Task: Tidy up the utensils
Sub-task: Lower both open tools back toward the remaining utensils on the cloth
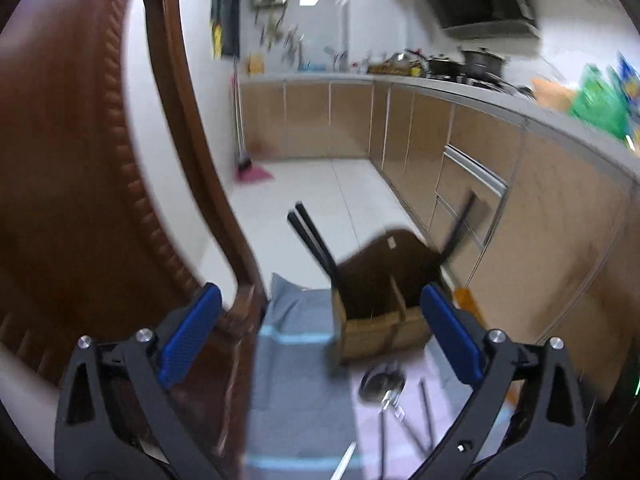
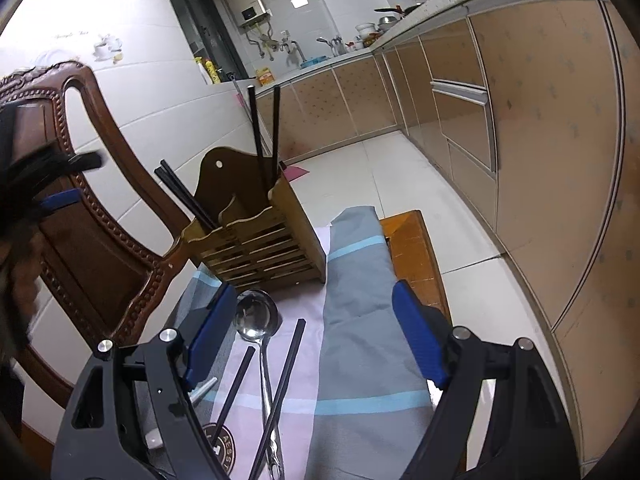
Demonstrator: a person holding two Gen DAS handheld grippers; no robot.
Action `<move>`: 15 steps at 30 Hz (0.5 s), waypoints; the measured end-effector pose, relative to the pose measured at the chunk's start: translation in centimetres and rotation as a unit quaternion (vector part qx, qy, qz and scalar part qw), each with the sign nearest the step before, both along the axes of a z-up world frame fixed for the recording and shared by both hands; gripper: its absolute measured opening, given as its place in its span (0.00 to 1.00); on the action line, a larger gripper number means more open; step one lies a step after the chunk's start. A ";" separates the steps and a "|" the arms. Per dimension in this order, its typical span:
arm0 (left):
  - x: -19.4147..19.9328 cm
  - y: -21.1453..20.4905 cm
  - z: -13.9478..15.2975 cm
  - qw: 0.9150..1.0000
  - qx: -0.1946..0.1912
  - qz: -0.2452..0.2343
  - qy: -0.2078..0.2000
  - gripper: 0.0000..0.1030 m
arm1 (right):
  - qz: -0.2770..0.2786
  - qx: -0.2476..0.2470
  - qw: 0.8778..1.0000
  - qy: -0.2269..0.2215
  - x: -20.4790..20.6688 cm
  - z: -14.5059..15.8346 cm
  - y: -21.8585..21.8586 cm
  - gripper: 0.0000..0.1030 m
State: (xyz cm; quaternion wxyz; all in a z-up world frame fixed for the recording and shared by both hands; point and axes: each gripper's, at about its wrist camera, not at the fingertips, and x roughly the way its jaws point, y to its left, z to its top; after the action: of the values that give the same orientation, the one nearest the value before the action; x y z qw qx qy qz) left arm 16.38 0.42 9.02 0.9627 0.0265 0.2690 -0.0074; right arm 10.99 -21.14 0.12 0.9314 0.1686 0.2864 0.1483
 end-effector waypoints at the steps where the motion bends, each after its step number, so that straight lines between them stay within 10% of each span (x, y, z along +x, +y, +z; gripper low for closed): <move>1: -2.3 -0.5 -0.9 1.000 0.015 -0.009 -0.006 0.96 | 0.002 -0.005 1.000 -0.001 -0.2 0.1 0.1 0.76; 11: -11.8 -3.0 -11.1 0.996 0.027 -0.020 0.079 0.96 | 0.036 -0.059 0.997 0.019 -4.5 1.4 2.2 0.76; 15: -12.6 -2.6 -12.0 0.994 -0.026 -0.034 0.104 0.96 | 0.046 -0.076 0.995 0.042 -6.8 1.7 2.9 0.79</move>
State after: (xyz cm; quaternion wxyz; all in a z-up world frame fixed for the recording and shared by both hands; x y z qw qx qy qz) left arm 3.80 -2.21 -2.94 0.9290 0.0097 0.3666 -0.0500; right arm 4.23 -18.26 1.86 0.9207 0.0898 0.3436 0.1619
